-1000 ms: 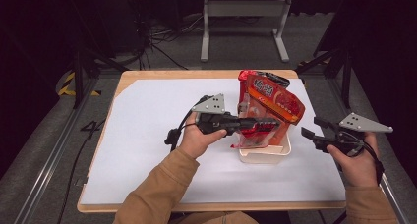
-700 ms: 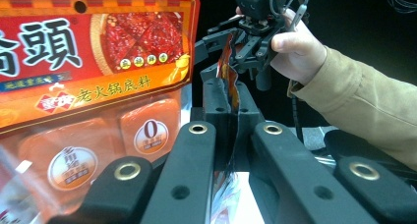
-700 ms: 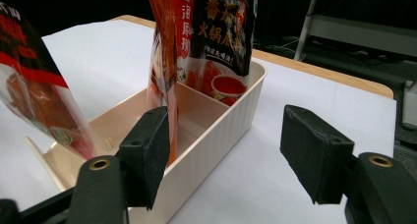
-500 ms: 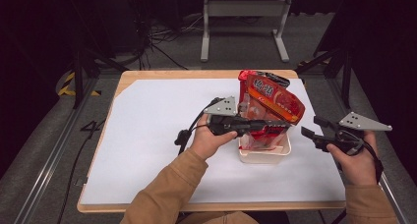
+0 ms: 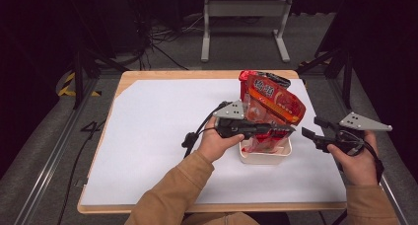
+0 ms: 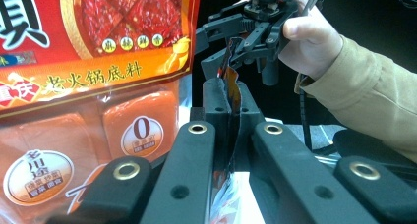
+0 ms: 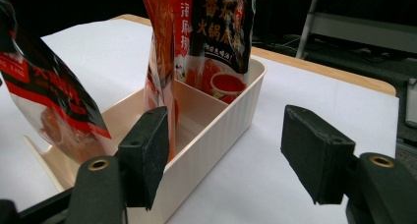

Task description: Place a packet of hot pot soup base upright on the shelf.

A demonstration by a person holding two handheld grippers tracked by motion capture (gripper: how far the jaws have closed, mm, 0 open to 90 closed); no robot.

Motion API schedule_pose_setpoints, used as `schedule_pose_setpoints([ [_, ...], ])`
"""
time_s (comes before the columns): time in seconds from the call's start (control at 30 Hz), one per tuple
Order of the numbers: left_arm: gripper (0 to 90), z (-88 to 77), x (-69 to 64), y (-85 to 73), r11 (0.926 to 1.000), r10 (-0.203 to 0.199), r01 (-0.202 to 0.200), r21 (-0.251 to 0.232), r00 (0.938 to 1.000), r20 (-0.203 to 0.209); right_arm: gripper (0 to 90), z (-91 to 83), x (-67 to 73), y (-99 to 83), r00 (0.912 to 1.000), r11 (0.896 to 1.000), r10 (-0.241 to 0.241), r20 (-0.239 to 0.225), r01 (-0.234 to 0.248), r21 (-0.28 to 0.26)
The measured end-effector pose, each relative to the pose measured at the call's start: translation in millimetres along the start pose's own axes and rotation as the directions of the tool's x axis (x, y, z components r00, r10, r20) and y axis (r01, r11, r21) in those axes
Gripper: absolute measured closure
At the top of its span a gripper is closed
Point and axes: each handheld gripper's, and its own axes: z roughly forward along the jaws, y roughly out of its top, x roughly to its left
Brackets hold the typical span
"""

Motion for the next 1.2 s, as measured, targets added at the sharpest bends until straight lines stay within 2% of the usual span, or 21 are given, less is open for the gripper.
schedule_pose_setpoints([
  [0.13,88.7,3.1,1.1,-3.8,0.9999,-0.006,0.006,-0.009,1.0000,0.000,35.5,0.3,-0.5,-0.2,1.0000,1.000,0.002,-0.001,-0.002,0.001],
  [0.37,88.1,12.6,1.7,-12.1,0.9997,-0.018,0.017,0.018,0.9998,0.006,35.2,1.3,-0.9,0.0,0.9999,1.000,0.003,-0.010,-0.003,-0.001],
  [0.6,87.4,11.4,5.3,-19.9,0.9985,-0.034,0.034,0.042,0.9994,-0.008,35.0,3.8,-1.4,0.4,0.9999,1.000,0.004,-0.015,-0.004,0.004],
  [0.7,85.1,9.6,6.4,-21.5,0.9982,-0.050,0.050,0.033,0.9987,-0.005,34.8,4.7,-1.2,0.7,0.9998,1.000,0.004,-0.017,-0.004,0.005],
  [0.8,78.1,7.7,6.5,-21.4,0.9986,-0.048,0.048,0.023,0.9988,-0.007,34.6,5.7,-0.5,0.9,0.9999,1.000,-0.005,-0.014,0.005,0.009],
  [0.9,57.4,5.5,6.0,-20.4,0.9982,-0.059,0.059,-0.002,0.9978,-0.029,34.4,6.8,0.1,1.0,0.9999,1.000,-0.009,-0.013,0.009,0.013],
  [0.97,45.8,4.6,5.5,-20.1,0.9977,-0.067,0.067,-0.007,0.9973,-0.029,34.4,7.0,0.2,1.0,0.9998,1.000,-0.012,-0.014,0.012,0.016],
  [1.03,34.8,0.7,3.1,-18.5,0.9975,-0.071,0.071,-0.007,0.9956,-0.060,34.3,7.1,0.3,1.1,0.9998,1.000,-0.012,-0.014,0.012,0.015],
  [1.1,30.0,-5.4,1.2,-16.6,0.9982,-0.059,0.059,0.001,0.9949,-0.081,34.2,7.3,0.2,1.0,0.9998,1.000,-0.013,-0.014,0.013,0.016],
  [1.2,27.4,-13.7,-1.5,-14.2,0.9983,-0.058,0.059,0.002,0.9932,-0.101,34.2,7.7,-0.2,0.7,0.9998,1.000,-0.014,-0.013,0.015,0.016],
])
